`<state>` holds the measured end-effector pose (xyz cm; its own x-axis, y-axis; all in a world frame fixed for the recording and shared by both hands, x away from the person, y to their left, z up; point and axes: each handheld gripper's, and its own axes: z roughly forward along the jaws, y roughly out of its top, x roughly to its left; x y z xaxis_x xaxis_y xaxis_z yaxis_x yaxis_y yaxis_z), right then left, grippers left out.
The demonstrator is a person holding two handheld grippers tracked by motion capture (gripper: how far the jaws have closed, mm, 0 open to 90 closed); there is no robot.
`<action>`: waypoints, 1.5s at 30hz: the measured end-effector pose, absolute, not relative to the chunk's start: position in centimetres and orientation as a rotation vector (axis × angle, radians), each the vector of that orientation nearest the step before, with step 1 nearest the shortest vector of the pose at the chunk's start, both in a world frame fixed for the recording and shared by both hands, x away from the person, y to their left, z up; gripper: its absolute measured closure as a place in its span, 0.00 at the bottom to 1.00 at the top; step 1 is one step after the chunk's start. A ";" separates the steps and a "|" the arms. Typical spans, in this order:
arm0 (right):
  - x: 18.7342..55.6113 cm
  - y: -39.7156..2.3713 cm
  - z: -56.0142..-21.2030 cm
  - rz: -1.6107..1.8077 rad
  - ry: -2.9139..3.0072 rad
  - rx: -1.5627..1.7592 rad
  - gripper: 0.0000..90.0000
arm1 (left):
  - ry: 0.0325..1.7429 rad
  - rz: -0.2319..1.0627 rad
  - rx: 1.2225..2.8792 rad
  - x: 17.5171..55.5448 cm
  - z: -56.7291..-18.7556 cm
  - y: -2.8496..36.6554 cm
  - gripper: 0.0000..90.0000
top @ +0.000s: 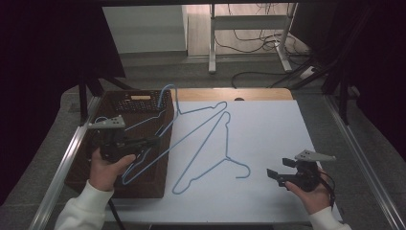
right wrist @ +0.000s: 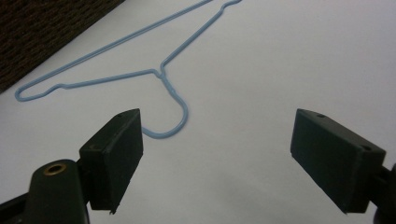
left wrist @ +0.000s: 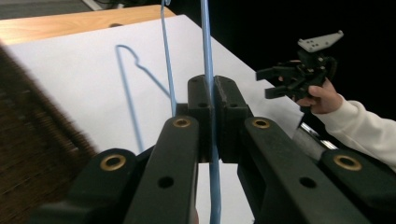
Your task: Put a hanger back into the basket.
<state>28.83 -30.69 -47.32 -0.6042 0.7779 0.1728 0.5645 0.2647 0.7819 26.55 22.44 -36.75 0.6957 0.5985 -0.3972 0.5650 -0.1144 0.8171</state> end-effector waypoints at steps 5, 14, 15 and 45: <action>28.9 -30.6 -47.4 1.246 2.295 1.245 0.19 | 0.969 0.058 1.736 26.4 -37.2 24.9 0.96; 28.9 -30.5 -47.5 1.237 2.297 1.244 0.19 | 1.049 0.110 1.650 26.2 -38.3 29.0 0.96; 28.9 -30.5 -47.5 1.237 2.297 1.245 0.19 | 1.055 0.111 1.643 26.2 -38.3 29.3 0.96; 28.9 -30.5 -47.5 1.228 2.297 1.242 0.19 | 1.226 0.129 1.629 27.4 -42.0 33.4 0.96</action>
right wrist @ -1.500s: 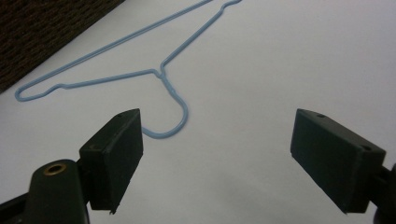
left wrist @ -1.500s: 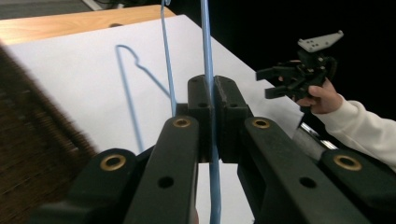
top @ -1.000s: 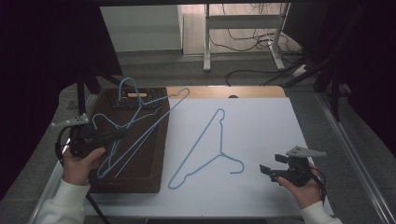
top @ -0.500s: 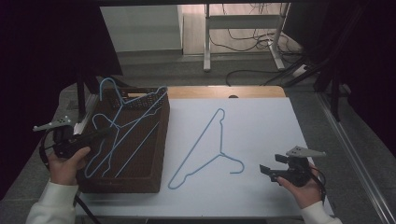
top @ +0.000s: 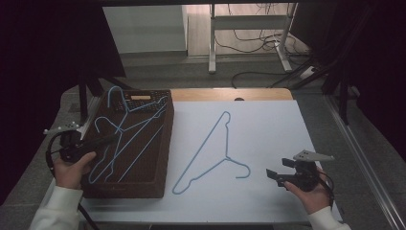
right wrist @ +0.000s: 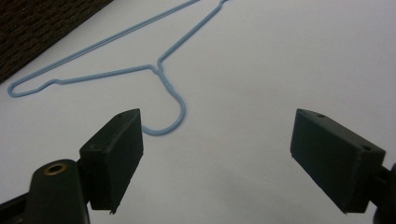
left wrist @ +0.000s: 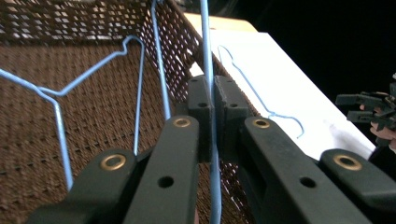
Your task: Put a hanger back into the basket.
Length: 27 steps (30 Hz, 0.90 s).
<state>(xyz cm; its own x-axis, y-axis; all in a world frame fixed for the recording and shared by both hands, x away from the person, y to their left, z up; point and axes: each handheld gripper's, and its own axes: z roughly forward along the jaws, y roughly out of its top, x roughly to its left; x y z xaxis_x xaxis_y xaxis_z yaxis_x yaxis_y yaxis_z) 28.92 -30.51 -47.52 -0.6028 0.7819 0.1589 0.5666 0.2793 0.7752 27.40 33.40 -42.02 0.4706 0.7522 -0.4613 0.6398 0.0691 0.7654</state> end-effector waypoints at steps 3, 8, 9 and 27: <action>28.9 -30.5 -47.5 1.227 2.298 1.242 0.19 | 1.234 0.110 1.649 27.8 -42.5 33.0 0.96; 28.9 -30.5 -47.5 1.227 2.296 1.243 0.19 | 1.240 0.106 1.660 28.1 -42.8 32.7 0.95; 28.9 -30.5 -47.5 1.226 2.295 1.243 0.19 | 1.244 0.109 1.664 28.1 -42.9 32.8 0.95; 28.8 -30.4 -47.4 1.225 2.297 1.230 0.19 | 1.481 0.269 1.819 29.8 -43.9 32.3 0.49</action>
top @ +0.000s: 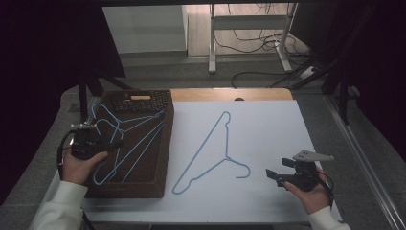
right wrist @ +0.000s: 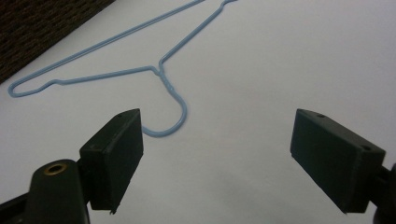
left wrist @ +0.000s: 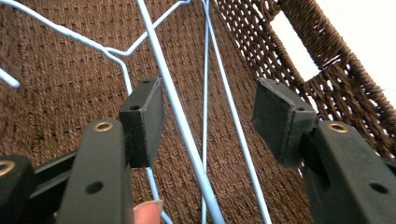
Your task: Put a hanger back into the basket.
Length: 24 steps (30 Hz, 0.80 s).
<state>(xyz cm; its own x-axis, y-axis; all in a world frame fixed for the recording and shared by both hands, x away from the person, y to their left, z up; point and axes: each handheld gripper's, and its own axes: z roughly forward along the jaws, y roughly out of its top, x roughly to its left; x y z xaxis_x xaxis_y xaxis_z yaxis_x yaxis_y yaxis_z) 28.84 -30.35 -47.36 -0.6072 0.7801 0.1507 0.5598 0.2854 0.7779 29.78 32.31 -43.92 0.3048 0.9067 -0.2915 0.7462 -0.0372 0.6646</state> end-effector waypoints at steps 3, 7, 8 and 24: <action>28.8 -30.4 -47.3 1.226 2.290 1.226 0.19 | 1.478 0.288 1.798 29.5 -43.7 32.5 0.50; 28.8 -30.4 -47.3 1.228 2.287 1.228 0.20 | 1.510 0.279 1.798 29.2 -43.3 32.8 0.66; 28.8 -30.4 -47.3 1.226 2.287 1.228 0.20 | 1.525 0.275 1.804 29.2 -43.3 32.9 0.70; 28.9 -30.1 -47.2 1.232 2.291 1.215 0.20 | 1.532 0.233 1.797 31.0 -43.2 32.4 0.94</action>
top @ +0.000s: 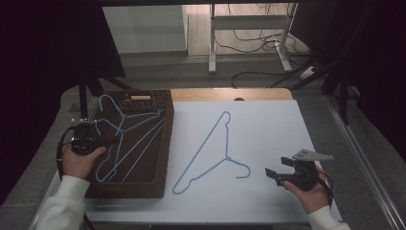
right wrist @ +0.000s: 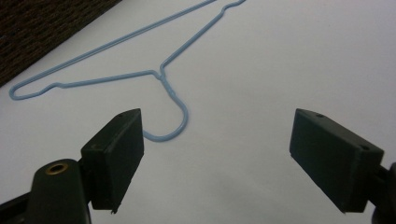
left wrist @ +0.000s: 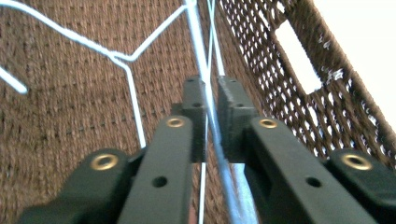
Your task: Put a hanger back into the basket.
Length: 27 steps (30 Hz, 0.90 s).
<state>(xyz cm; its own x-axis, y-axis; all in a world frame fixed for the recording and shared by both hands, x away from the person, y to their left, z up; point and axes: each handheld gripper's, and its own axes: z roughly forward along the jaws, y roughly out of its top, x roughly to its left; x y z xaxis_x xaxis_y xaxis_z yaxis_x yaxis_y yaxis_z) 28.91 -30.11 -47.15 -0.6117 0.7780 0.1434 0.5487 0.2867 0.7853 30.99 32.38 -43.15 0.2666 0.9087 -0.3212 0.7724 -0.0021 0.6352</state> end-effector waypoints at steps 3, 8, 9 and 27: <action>28.9 -30.1 -47.1 1.231 2.292 1.214 0.20 | 1.525 0.207 1.815 31.6 -43.5 32.0 0.96; 28.9 -30.1 -47.1 1.226 2.293 1.217 0.20 | 1.566 0.109 1.855 31.9 -44.7 31.9 0.95; 28.9 -30.1 -47.1 1.225 2.294 1.217 0.20 | 1.571 0.079 1.877 31.9 -45.1 31.8 0.94; 28.8 -30.2 -47.0 1.235 2.287 1.211 0.20 | 1.407 0.259 1.841 29.5 -42.6 30.8 0.32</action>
<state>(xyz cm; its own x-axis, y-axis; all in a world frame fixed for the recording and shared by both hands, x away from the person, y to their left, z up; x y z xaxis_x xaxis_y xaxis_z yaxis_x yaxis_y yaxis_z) 28.81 -30.20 -46.95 -0.6129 0.7774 0.1412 0.5444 0.2860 0.7885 29.49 30.75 -42.57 0.3640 0.8855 -0.2888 0.7242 -0.0741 0.6856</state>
